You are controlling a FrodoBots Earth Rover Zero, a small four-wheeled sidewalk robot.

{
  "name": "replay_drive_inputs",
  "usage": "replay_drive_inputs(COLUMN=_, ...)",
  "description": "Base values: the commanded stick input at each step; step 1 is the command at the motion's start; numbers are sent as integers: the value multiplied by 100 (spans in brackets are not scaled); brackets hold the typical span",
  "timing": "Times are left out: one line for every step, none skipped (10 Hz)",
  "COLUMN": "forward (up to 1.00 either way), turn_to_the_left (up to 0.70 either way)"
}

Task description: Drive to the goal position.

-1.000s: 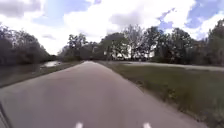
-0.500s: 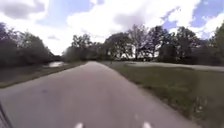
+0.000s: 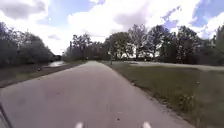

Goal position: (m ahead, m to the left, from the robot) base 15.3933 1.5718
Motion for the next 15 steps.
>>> replay_drive_inputs(forward=100, turn_to_the_left=0)
replay_drive_inputs(forward=100, turn_to_the_left=0)
replay_drive_inputs(forward=100, turn_to_the_left=0)
replay_drive_inputs(forward=100, turn_to_the_left=0)
replay_drive_inputs(forward=100, turn_to_the_left=0)
replay_drive_inputs(forward=100, turn_to_the_left=27)
replay_drive_inputs(forward=100, turn_to_the_left=27)
replay_drive_inputs(forward=100, turn_to_the_left=27)
replay_drive_inputs(forward=100, turn_to_the_left=16)
replay_drive_inputs(forward=100, turn_to_the_left=0)
replay_drive_inputs(forward=100, turn_to_the_left=0)
replay_drive_inputs(forward=100, turn_to_the_left=0)
replay_drive_inputs(forward=100, turn_to_the_left=0)
replay_drive_inputs(forward=100, turn_to_the_left=0)
replay_drive_inputs(forward=100, turn_to_the_left=0)
